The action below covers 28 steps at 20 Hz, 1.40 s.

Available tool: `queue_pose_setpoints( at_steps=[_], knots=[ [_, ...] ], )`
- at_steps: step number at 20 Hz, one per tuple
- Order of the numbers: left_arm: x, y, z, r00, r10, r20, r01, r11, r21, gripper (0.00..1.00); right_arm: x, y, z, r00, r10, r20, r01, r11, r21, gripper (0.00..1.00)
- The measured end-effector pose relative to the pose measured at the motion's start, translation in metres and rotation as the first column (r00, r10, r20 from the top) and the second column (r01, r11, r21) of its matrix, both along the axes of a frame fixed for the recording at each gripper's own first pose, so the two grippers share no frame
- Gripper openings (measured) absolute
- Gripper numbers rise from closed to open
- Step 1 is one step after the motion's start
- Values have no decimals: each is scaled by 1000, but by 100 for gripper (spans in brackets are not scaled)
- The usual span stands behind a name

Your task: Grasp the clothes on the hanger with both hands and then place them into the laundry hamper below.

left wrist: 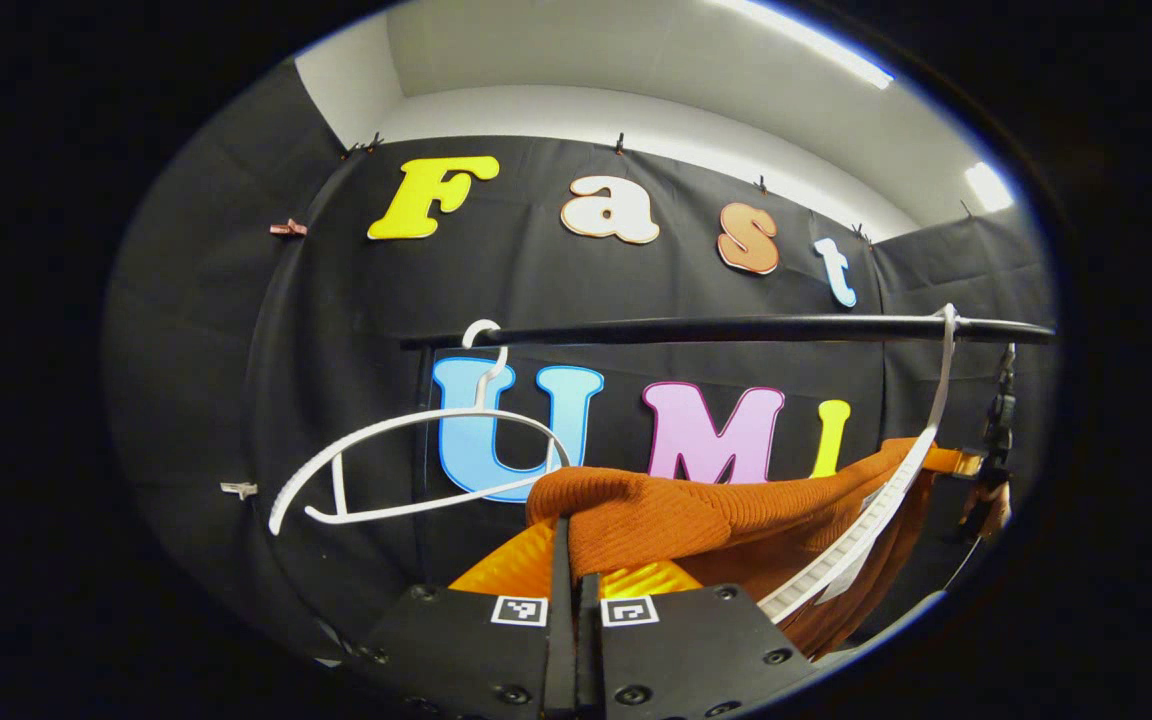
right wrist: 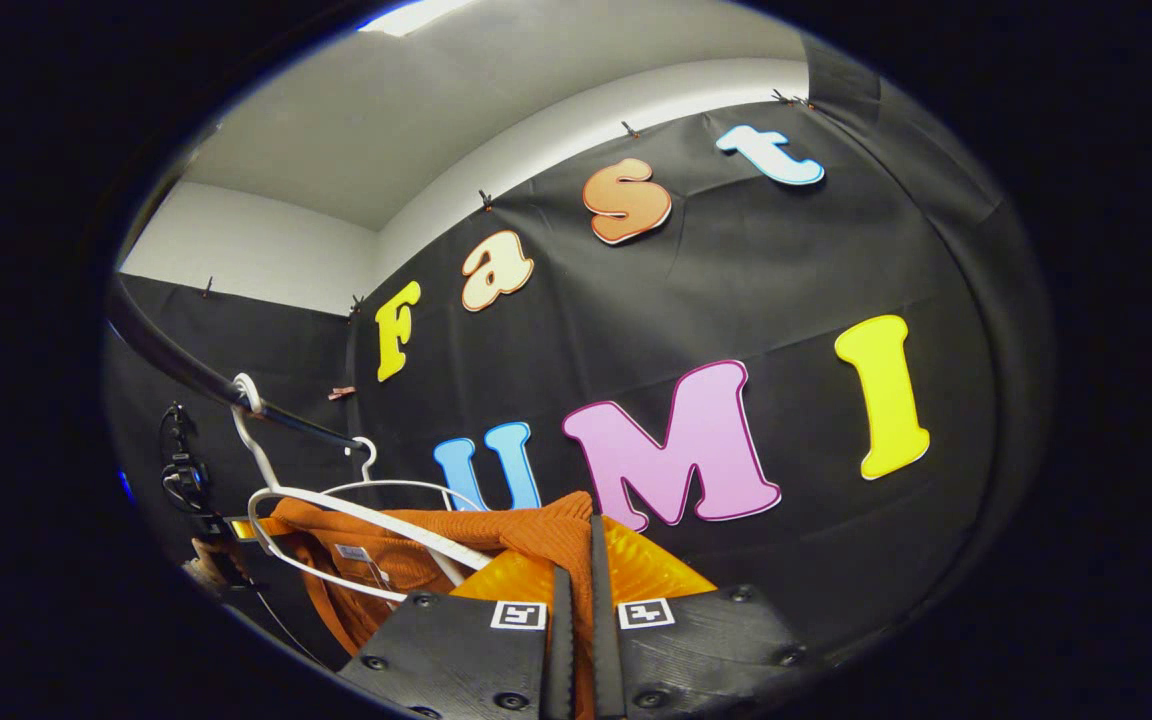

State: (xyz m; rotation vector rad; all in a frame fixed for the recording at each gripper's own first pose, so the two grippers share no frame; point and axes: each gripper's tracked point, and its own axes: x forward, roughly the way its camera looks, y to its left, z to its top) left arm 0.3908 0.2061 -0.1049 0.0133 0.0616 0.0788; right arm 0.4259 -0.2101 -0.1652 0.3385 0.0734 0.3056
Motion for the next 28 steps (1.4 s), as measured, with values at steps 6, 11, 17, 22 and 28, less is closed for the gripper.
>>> queue_pose_setpoints(
  at_steps=[6,11,17,22,28],
  knots=[
    [-16,8,-63,988,-52,-147,23,982,-189,5,-2,5,-44,994,29,-110,-15,992,128,12],
    [-39,7,-114,971,16,-240,-79,964,-254,5,-16,7,-111,967,1,-256,16,998,66,12],
    [-70,-3,-149,939,64,-337,-158,952,-261,5,-53,17,-152,926,-27,-377,54,997,61,12],
    [-97,-17,-166,924,58,-378,-184,934,-306,5,-89,43,-171,891,13,-454,15,998,60,12],
    [-125,-67,-195,895,-6,-446,-176,914,-366,6,-132,76,-184,856,59,-513,-12,995,95,12]
  ],
)
